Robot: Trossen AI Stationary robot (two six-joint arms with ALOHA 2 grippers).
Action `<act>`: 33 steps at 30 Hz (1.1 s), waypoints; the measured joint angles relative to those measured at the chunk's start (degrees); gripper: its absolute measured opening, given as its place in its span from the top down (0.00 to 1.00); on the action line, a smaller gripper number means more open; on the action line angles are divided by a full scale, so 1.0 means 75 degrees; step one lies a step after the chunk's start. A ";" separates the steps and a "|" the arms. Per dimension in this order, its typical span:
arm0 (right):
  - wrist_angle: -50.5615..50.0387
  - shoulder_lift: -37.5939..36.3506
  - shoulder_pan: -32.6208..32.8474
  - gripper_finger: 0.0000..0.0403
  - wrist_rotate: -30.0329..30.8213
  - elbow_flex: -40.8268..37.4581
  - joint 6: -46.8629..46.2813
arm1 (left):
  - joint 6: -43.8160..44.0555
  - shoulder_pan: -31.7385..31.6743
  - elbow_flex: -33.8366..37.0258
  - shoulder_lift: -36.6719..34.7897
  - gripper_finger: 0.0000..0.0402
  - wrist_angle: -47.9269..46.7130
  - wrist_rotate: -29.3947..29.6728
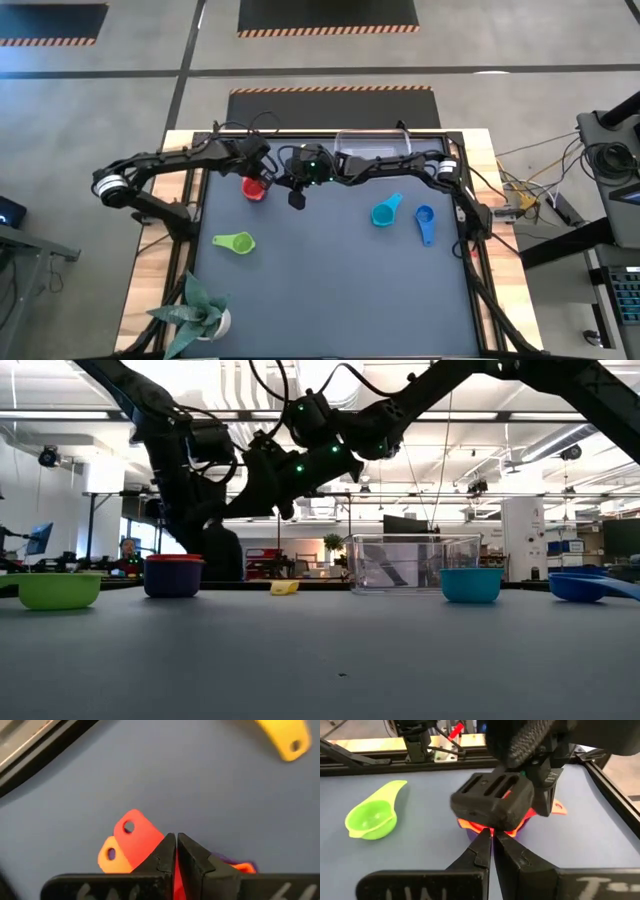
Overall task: Nest measuring cups in basket
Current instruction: Stack the red measuring cup on top of the orange measuring cup, then adjust the stacked measuring cups
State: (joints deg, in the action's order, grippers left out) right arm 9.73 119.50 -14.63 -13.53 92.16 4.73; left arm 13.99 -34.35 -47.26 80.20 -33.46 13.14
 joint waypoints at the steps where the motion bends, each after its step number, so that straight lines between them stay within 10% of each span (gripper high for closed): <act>1: 0.0037 -0.0003 0.0002 0.98 -0.0027 0.0005 0.0000 | 0.0012 -0.0003 0.0003 -0.0018 1.00 -0.0109 0.0138; 33: -0.0270 -0.0017 -0.0451 0.98 0.0007 0.0017 -0.0315 | 0.0411 0.0015 0.1186 -0.2745 1.00 -0.1123 0.0763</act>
State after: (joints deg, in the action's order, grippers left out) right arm 7.71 119.37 -18.01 -13.48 92.29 2.37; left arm 17.08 -34.24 -38.36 59.61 -41.88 18.86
